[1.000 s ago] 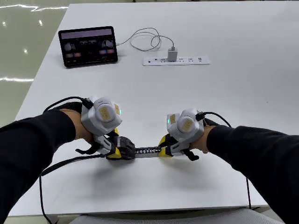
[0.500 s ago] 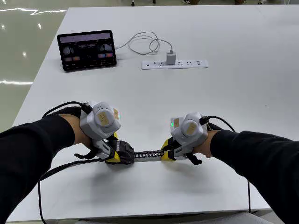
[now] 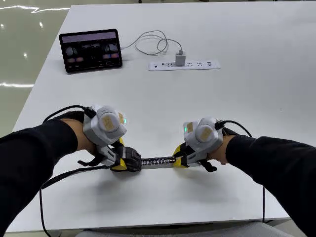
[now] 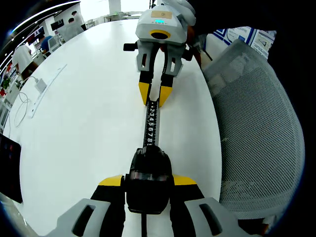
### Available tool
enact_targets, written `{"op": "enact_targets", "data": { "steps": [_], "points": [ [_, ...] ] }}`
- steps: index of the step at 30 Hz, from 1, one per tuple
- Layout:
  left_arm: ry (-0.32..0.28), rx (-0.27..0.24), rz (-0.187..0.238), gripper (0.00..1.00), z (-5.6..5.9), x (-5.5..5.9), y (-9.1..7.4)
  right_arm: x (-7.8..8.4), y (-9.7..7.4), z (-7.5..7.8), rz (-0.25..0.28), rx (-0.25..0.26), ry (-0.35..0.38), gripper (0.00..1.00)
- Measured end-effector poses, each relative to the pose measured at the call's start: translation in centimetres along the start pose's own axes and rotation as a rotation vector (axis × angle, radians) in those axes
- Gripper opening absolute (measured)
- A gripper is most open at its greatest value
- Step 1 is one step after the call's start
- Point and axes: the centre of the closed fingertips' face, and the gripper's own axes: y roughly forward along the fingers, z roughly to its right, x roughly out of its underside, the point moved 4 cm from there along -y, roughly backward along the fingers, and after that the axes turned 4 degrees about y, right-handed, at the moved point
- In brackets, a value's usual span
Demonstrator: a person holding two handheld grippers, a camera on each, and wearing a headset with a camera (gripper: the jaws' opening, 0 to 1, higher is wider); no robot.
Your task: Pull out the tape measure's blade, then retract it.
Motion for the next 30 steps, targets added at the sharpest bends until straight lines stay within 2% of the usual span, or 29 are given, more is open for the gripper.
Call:
{"op": "enact_targets", "data": {
  "steps": [30],
  "points": [
    [0.009, -0.006, -0.019, 0.31, 0.3, -0.1, 0.0, 1.5, -1.3, 0.2, -0.008, 0.007, 0.006, 0.09]
  ]
}}
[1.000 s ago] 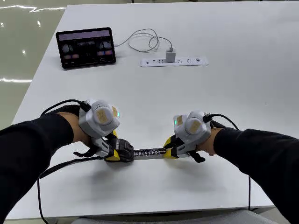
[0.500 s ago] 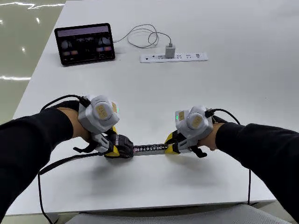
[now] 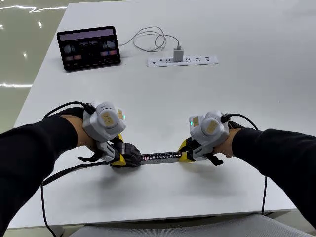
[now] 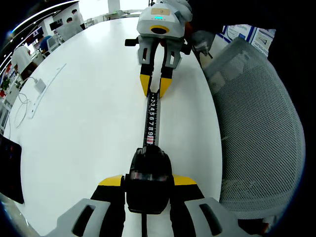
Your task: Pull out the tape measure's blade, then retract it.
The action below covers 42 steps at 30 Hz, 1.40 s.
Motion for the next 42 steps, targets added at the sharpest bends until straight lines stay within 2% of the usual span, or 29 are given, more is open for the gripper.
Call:
{"op": "enact_targets", "data": {
  "steps": [7, 42],
  "points": [
    [-0.008, -0.004, 0.015, 0.31, 0.0, 0.1, 0.0, 0.3, -0.1, 0.1, -0.003, -0.003, 0.001, 0.09],
    [-0.011, 0.0, 0.023, 0.31, -0.1, 0.0, -0.1, 1.7, -1.4, 0.3, -0.014, 0.007, 0.025, 0.09]
  ]
}}
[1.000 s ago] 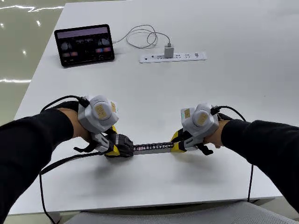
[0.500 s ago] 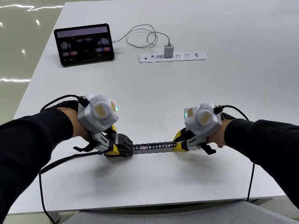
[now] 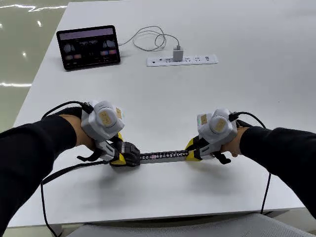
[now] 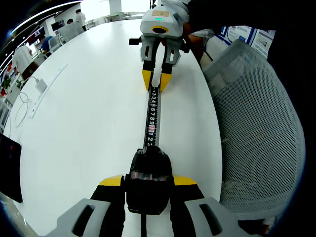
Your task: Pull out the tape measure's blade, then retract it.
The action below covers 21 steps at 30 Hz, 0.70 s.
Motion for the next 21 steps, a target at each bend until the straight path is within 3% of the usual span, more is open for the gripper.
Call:
{"op": "enact_targets", "data": {
  "steps": [21],
  "points": [
    [-0.002, 0.009, 0.004, 0.31, -0.2, 0.1, 0.2, 1.4, -1.3, 0.5, -0.009, 0.018, 0.023, 0.09]
  ]
}}
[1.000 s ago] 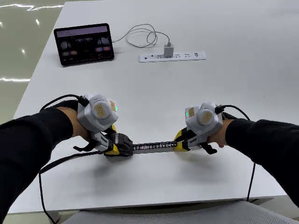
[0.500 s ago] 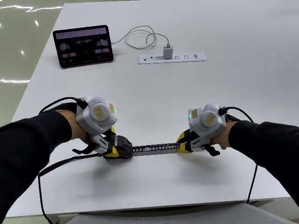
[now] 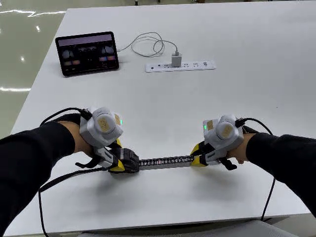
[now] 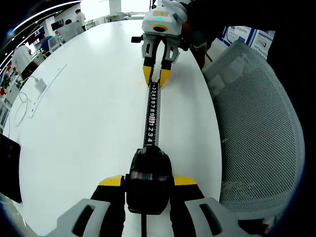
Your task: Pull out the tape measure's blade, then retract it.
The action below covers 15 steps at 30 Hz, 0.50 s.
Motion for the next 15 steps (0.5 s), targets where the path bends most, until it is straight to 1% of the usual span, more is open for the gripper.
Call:
{"op": "enact_targets", "data": {
  "steps": [15],
  "points": [
    [-0.001, 0.003, 0.001, 0.31, 0.22, -0.12, -0.11, 0.88, -0.64, 0.18, -0.002, 0.009, 0.011, 0.09]
  ]
}}
